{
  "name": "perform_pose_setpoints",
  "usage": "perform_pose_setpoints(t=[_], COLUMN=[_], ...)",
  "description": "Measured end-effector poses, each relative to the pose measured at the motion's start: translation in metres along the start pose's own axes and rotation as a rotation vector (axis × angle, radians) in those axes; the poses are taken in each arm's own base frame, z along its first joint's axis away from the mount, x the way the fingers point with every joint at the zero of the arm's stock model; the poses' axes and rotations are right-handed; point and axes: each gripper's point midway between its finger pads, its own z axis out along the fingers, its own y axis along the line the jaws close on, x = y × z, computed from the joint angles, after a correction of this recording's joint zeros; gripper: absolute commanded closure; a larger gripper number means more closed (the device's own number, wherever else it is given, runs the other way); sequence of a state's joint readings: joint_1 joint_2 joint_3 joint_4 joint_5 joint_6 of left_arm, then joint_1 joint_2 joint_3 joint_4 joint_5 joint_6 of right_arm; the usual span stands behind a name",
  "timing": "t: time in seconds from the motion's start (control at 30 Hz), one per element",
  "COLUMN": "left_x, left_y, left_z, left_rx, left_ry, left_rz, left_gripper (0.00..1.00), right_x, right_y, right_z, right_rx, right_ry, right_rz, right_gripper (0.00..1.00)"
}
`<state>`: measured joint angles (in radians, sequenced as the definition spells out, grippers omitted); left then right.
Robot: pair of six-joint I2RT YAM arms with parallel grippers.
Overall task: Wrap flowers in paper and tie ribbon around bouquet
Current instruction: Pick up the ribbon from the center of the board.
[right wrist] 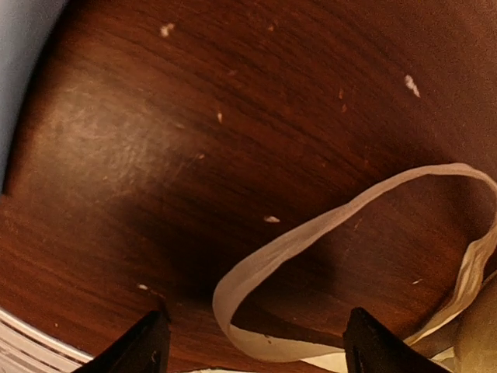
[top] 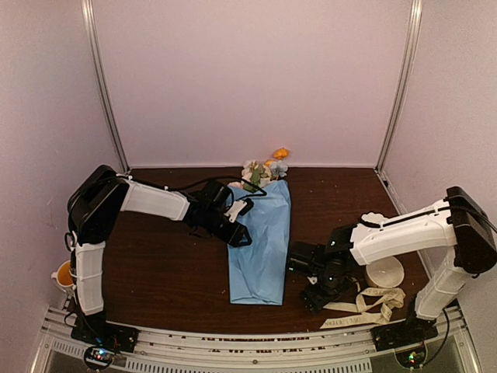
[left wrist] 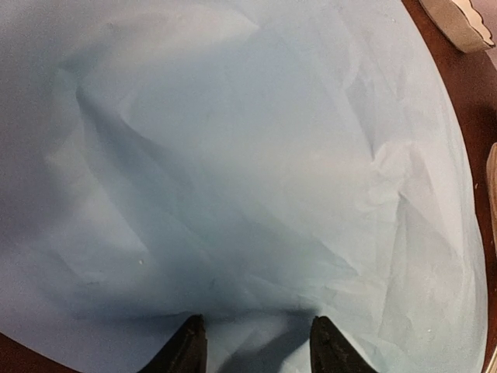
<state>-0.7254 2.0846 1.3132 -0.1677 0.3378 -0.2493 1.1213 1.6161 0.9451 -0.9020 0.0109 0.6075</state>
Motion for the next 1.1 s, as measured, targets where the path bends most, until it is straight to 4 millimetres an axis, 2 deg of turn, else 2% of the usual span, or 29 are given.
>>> perform_pose_setpoints(t=[0.1,0.13,0.17,0.3,0.33,0.4,0.47,0.53,0.57,0.6,0.63,0.67,0.7,0.73,0.8,0.87,0.93,1.0,1.1], left_x=[0.0,0.0,-0.001,-0.001,-0.001,-0.001,-0.001,-0.001,-0.001,-0.001,-0.001,-0.001,-0.001,-0.001,-0.001,-0.001,-0.001,-0.001,-0.001], left_y=[0.0,0.0,0.0,0.0,0.0,0.0,0.0,0.0,0.0,0.0,0.0,0.0,0.0,0.0,0.0,0.0,0.0,0.0,0.0], left_z=[0.0,0.0,0.0,0.001,0.001,0.001,0.001,0.001,0.001,0.001,0.001,0.001,0.001,0.001,0.001,0.001,0.001,0.001,0.001], left_rx=[0.0,0.0,0.0,0.0,0.0,0.0,0.0,0.0,0.0,0.0,0.0,0.0,0.0,0.0,0.0,0.0,0.0,0.0,0.0], left_ry=[0.0,-0.003,-0.007,-0.01,-0.01,-0.01,-0.01,-0.01,-0.01,-0.01,-0.01,-0.01,-0.01,-0.01,-0.01,-0.01,-0.01,-0.009,-0.009], left_rz=[0.0,0.001,0.002,0.004,0.004,0.004,0.004,0.004,0.004,0.004,0.004,0.004,0.004,0.004,0.004,0.004,0.004,0.004,0.004], left_gripper=[0.51,0.51,0.51,0.51,0.51,0.51,0.51,0.51,0.51,0.51,0.51,0.51,0.51,0.51,0.51,0.51,0.51,0.51,0.51], right_x=[0.002,-0.001,-0.002,-0.006,-0.01,-0.031,-0.068,-0.113,-0.133,-0.151,-0.159,-0.156,-0.147,-0.129,-0.089,-0.053,-0.036,-0.042,-0.073], right_y=[0.005,0.008,0.012,0.023,0.024,0.027,0.022,0.002,-0.014,-0.036,-0.061,-0.083,-0.095,-0.104,-0.116,-0.126,-0.131,-0.128,-0.118], right_z=[0.009,0.009,0.009,0.005,0.0,-0.019,-0.06,-0.13,-0.172,-0.227,-0.285,-0.34,-0.379,-0.427,-0.489,-0.526,-0.537,-0.527,-0.492], right_rx=[-0.013,-0.023,-0.044,-0.096,-0.114,-0.16,-0.232,-0.33,-0.374,-0.42,-0.446,-0.461,-0.472,-0.495,-0.526,-0.54,-0.541,-0.535,-0.515], right_ry=[0.044,0.041,0.044,0.053,0.05,0.003,-0.113,-0.309,-0.43,-0.59,-0.764,-0.931,-1.046,-1.191,-1.398,-1.555,-1.633,-1.623,-1.516], right_rz=[-0.027,-0.027,-0.036,-0.062,-0.061,-0.052,-0.01,0.063,0.103,0.142,0.177,0.198,0.197,0.181,0.143,0.114,0.102,0.096,0.097], right_gripper=[0.7,0.88,1.0,1.0,1.0,1.0,1.0,1.0,1.0,1.0,1.0,1.0,1.0,1.0,1.0,1.0,1.0,1.0,1.0])
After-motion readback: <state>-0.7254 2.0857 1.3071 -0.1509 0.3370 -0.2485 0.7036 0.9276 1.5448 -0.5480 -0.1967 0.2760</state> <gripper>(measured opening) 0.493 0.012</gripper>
